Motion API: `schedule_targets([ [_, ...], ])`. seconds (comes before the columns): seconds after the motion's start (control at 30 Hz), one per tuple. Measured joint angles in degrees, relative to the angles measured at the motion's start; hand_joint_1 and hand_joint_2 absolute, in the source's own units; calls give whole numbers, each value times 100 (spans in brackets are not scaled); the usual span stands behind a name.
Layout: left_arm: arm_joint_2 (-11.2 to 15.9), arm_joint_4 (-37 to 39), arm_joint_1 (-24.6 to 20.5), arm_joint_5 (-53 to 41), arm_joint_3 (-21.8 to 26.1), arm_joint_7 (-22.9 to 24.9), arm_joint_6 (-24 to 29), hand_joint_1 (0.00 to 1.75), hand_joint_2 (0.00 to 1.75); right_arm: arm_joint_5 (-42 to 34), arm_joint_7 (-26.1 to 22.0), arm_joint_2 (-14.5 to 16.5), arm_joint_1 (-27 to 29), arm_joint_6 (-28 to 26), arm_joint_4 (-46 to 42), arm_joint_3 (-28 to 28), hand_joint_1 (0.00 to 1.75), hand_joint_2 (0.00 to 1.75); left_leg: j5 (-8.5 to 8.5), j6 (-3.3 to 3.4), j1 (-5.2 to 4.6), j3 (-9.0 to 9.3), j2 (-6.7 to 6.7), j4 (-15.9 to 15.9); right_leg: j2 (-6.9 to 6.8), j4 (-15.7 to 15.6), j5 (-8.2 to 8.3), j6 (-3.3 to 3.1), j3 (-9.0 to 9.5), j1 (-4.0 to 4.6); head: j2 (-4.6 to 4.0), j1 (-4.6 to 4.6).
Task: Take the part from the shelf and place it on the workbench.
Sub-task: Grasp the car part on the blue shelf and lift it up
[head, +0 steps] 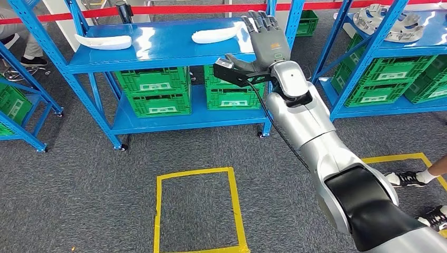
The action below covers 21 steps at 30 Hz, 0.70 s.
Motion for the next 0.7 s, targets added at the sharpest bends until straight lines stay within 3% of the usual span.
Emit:
schedule_targets([
  [0.2,-2,11,-8,-129,1,34,-52,0,0,621,204,-142,-30,-38,-428,604,0,0,0,0,-1,0,-2,4,2,-1,1,1,0,0,0,-2],
  [0.5,3,25,-4,-239,-1,44,-183,0,0,636,343,-658,314,-356,-994,872,0,0,-12,25,-32,-25,-2,49,1,-15,25,38,-5,-16,0,-2],
  [0.63,-2,30,-4,-241,-1,42,-204,0,0,592,361,-883,478,-424,-1187,883,0,0,25,110,-12,-17,11,-9,2,-24,34,96,-21,-9,0,-1],
  [0.7,-13,30,-2,-219,1,38,-207,0,0,571,368,-987,531,-456,-1265,887,0,0,74,166,31,14,36,-91,-8,264,-102,125,-179,1,0,15],
])
